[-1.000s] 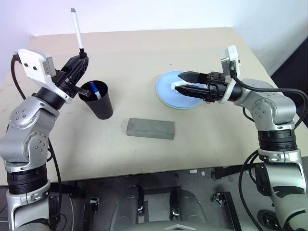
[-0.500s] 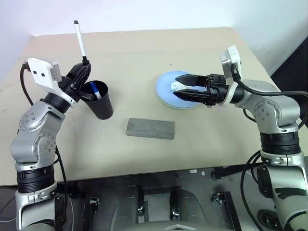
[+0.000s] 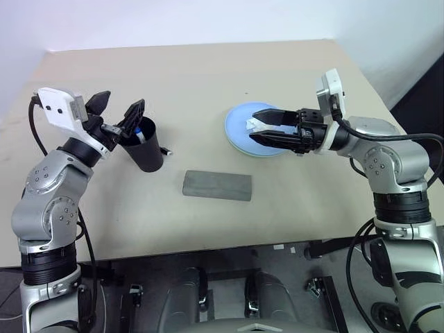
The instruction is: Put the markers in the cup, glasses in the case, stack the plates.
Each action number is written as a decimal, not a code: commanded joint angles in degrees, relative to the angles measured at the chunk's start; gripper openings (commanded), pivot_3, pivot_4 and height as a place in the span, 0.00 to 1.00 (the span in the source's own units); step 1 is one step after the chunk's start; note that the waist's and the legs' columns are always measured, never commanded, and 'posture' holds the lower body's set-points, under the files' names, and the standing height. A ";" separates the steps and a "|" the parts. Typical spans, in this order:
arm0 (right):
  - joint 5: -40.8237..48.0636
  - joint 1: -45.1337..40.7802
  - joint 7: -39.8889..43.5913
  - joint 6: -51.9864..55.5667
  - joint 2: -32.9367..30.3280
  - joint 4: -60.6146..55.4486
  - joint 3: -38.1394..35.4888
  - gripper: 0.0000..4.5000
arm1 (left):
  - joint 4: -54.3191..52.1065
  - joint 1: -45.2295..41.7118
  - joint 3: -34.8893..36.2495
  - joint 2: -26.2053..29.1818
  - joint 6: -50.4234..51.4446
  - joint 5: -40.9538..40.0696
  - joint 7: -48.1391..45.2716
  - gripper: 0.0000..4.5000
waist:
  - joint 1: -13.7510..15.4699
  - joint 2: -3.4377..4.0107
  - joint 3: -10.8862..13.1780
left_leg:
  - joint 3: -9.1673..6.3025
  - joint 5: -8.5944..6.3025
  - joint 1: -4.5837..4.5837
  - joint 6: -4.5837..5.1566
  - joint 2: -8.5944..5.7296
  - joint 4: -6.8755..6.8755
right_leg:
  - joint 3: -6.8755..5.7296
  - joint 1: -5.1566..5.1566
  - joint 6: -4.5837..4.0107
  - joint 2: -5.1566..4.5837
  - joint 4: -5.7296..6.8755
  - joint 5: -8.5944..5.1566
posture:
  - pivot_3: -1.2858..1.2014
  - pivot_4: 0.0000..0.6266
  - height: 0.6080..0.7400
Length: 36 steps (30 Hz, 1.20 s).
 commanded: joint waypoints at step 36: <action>-9.44 -8.35 -9.13 -2.50 12.19 10.19 9.72 0.66 | 13.04 11.83 16.90 13.74 -4.89 -2.55 -18.05 0.99 | -0.52 0.00 0.00 | 0.02 0.06 -0.11 -0.45 0.02 -0.14 | 0.06 -0.24 -0.03 -0.05 -0.01 0.02 | 0.52 0.24 0.84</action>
